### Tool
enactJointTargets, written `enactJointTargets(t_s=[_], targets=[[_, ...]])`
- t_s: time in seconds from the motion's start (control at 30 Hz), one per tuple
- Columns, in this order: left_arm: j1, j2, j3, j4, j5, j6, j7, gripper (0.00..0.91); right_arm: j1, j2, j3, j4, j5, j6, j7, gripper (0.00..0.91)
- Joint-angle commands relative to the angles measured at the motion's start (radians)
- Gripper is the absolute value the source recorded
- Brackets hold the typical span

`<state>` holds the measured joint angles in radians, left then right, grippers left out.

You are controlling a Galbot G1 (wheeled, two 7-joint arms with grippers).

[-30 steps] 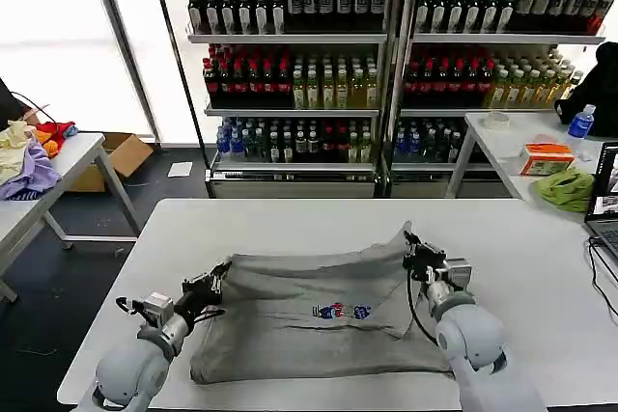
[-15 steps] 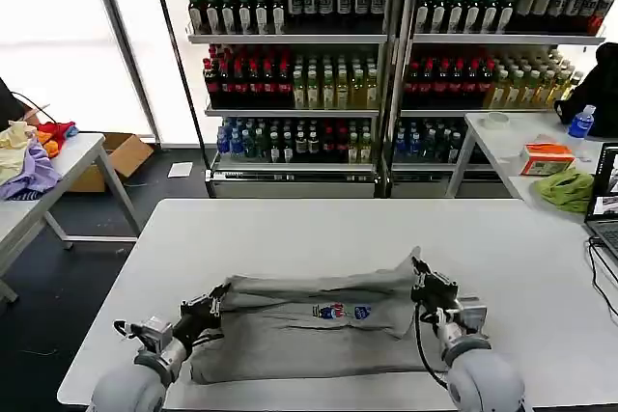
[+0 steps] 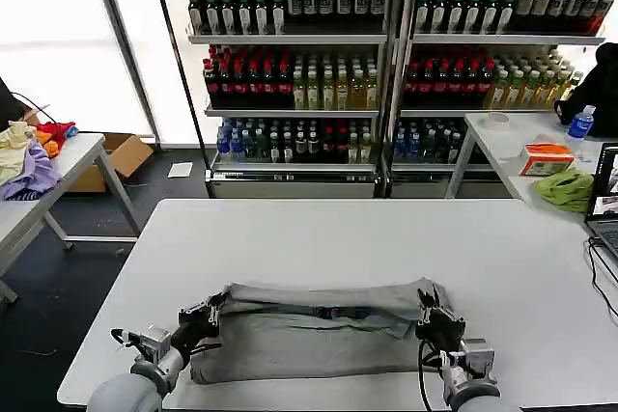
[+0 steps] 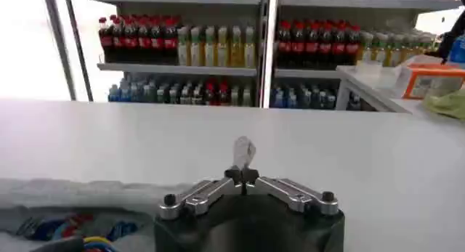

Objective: Fold and organize the clothes.

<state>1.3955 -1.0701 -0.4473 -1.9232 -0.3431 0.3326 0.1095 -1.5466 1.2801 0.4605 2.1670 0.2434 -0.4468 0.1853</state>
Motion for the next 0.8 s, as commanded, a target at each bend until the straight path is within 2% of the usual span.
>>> enactJointTargets(t_s=[0.03,0.23,0.3,0.33,0.37,0.4,0.47,0.63,0.7,0.77,0.8], targets=[[0.028,-0.005,-0.001,-0.019,0.014,-0.002,0.003,0.01,-0.085,0.008,-0.003,0.014,-0.053,0.005,0.024,0.0],[0.034,-0.005,0.003,-0.01,0.034,-0.004,0.009,0.01,-0.084,0.011,-0.009,-0.032,-0.078,0.004,0.037,0.0],[0.028,-0.006,0.002,-0.003,0.039,-0.006,0.008,0.161,-0.077,0.011,-0.012,-0.05,-0.088,0.005,0.042,0.0],[0.027,-0.005,0.002,-0.003,0.04,-0.006,0.008,0.322,-0.072,0.011,-0.014,-0.062,-0.098,0.007,0.045,0.0],[0.028,-0.005,0.001,-0.004,0.044,-0.005,0.008,0.403,-0.069,0.011,-0.016,-0.07,-0.103,0.008,0.047,0.0],[0.03,-0.005,0.0,-0.006,0.055,-0.005,0.008,0.605,-0.068,0.01,-0.019,-0.076,-0.106,0.01,0.05,0.0],[0.034,-0.007,0.0,-0.008,0.067,-0.003,0.009,0.715,-0.067,0.011,-0.024,-0.086,-0.118,0.01,0.058,0.121],[0.045,-0.013,-0.003,-0.014,0.089,0.003,0.008,0.715,-0.07,0.014,-0.03,-0.103,-0.164,0.016,0.07,0.171],[0.044,-0.015,-0.005,-0.016,0.093,0.006,0.007,0.715,-0.077,0.012,-0.032,-0.105,-0.186,0.015,0.076,0.232],[0.044,-0.016,-0.006,-0.022,0.093,0.014,0.005,0.715,-0.081,0.011,-0.035,-0.104,-0.187,0.016,0.079,0.453],[0.044,-0.018,-0.007,-0.029,0.094,0.016,0.004,0.725,-0.083,0.012,-0.036,-0.1,-0.188,0.017,0.081,0.877]])
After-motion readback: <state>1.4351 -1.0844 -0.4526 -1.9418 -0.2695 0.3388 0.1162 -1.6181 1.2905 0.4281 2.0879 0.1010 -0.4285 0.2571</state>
